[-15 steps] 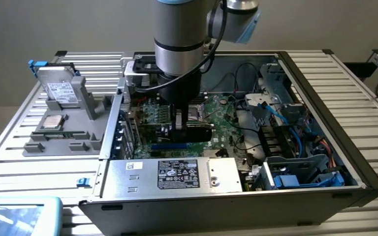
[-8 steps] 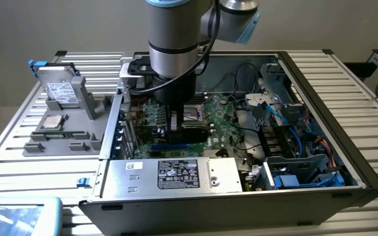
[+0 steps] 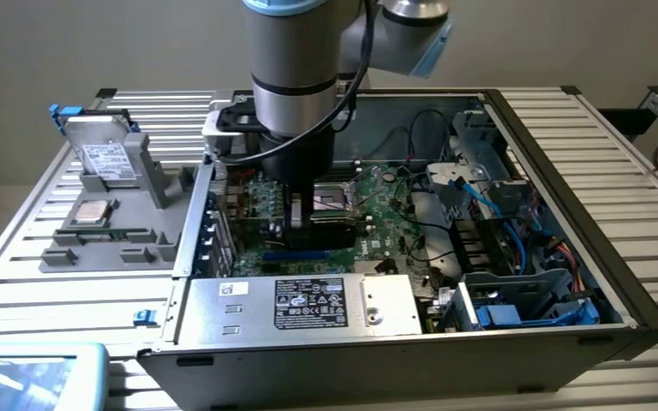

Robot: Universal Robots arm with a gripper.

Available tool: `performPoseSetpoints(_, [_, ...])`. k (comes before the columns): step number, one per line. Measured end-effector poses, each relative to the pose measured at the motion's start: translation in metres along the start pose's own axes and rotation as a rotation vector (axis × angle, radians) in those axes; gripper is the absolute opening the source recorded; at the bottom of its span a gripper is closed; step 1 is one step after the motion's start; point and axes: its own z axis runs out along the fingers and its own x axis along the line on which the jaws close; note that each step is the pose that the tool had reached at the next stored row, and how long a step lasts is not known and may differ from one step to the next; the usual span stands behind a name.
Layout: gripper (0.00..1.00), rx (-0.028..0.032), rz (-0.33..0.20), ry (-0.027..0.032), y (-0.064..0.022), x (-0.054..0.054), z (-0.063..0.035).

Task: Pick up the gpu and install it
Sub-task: 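Insert the gpu into the slot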

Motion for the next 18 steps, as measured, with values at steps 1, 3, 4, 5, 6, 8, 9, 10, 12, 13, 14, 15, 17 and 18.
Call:
performPoseSetpoints(1, [0.29,0.0,0.0,0.0,0.0005,-0.0011,0.0006])
performPoseSetpoints(3, [0.29,0.0001,0.0,0.0,0.0017,-0.0012,0.0018])
performPoseSetpoints(4, [0.29,0.0,0.0,0.0001,0.0024,-0.0012,0.0023])
performPoseSetpoints(5, [0.29,0.0001,0.0,-0.0001,0.0024,-0.0013,0.0031])
performPoseSetpoints(6, [0.29,0.0001,0.0,-0.0001,0.0028,-0.0013,0.0038])
performPoseSetpoints(8, [0.29,0.0,0.0,0.0001,0.0036,-0.0012,0.0048])
performPoseSetpoints(9, [0.29,-0.0001,0.0,0.0002,0.0039,-0.0011,0.0051])
performPoseSetpoints(10, [0.29,-0.0001,0.0,0.0003,0.004,-0.0012,0.0053])
performPoseSetpoints(12, [0.29,-0.0001,0.001,0.0,0.0044,-0.0017,0.0059])
performPoseSetpoints(13, [0.29,-0.0002,0.002,-0.0001,0.0047,-0.0018,0.006])
performPoseSetpoints(14, [0.29,-0.0003,0.003,-0.0001,0.0051,-0.002,0.0061])
performPoseSetpoints(15, [0.29,-0.0004,0.003,0.0001,0.0056,-0.002,0.0063])
performPoseSetpoints(17, [0.29,-0.0003,0.005,-0.0002,0.0068,-0.0021,0.0071])
performPoseSetpoints(18, [0.29,-0.0002,0.005,-0.0004,0.0068,-0.0022,0.0077])
